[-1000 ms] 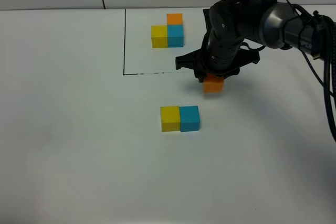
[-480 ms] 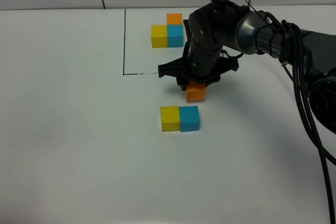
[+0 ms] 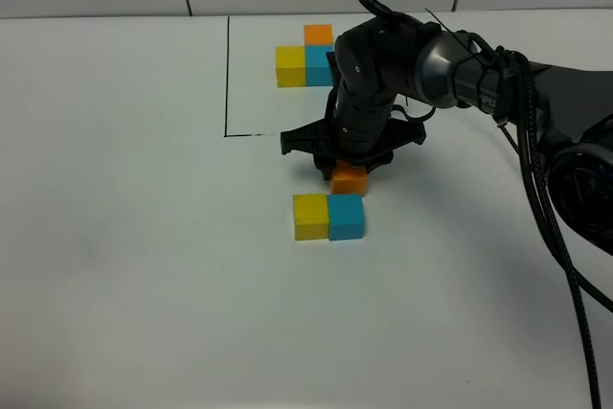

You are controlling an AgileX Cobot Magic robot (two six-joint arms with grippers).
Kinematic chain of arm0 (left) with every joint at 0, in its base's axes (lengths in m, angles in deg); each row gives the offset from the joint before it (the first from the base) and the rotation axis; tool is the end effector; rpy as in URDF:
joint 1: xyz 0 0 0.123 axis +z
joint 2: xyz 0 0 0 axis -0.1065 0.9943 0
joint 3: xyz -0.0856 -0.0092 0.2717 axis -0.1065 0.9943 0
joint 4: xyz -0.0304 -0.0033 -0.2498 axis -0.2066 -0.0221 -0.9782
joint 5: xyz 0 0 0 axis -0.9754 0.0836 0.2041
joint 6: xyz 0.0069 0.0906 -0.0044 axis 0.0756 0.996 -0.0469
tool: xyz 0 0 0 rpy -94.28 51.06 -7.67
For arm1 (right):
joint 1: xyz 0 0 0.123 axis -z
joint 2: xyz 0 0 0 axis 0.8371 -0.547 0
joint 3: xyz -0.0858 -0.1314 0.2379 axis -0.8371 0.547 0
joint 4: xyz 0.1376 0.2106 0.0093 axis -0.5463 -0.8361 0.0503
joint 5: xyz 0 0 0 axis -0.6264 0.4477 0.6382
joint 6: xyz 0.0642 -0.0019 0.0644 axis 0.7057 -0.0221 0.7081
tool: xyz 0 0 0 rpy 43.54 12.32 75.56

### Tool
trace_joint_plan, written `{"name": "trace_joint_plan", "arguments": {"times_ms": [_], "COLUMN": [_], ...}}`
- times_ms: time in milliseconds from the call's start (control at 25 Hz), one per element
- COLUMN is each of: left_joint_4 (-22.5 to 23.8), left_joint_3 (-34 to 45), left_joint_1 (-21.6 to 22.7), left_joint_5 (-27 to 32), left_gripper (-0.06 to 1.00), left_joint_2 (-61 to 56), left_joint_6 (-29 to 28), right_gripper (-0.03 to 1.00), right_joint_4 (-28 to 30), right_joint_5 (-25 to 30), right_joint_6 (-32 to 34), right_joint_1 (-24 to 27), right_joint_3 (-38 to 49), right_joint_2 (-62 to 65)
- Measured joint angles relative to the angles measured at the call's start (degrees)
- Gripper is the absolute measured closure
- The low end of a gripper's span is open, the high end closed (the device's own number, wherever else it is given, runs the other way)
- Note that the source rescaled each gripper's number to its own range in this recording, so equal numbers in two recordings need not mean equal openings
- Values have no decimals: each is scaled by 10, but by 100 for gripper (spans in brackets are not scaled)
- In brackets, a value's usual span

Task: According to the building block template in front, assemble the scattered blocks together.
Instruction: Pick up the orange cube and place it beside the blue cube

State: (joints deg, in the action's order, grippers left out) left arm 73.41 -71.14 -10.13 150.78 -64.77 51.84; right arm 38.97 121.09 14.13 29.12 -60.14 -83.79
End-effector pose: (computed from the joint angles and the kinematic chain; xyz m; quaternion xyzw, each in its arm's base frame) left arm -0.0067 -0.0078 0.2775 0.0410 0.8521 -0.0635 0.5179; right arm 0.4193 0.2213 0.1237 -0.0471 0.9924 0.0525 0.1006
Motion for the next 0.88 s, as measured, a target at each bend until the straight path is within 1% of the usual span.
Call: {"name": "trace_joint_plan", "arguments": {"times_ms": [280,880], "left_joint_4": [0,0], "left_joint_3": [0,0], "left_joint_1": [0,0], "left_joint_5": [0,0], "left_gripper": [15,15], "left_joint_2": [0,0], "left_joint_6": [0,0], "right_gripper": [94,94], "right_joint_4": [7,7], "right_joint_5": [-1,2], "right_joint_6": [7,35], "right_joint_1": [-10,-12], "right_joint_3": [-1,-2], "right_joint_2": [-8,-10]}}
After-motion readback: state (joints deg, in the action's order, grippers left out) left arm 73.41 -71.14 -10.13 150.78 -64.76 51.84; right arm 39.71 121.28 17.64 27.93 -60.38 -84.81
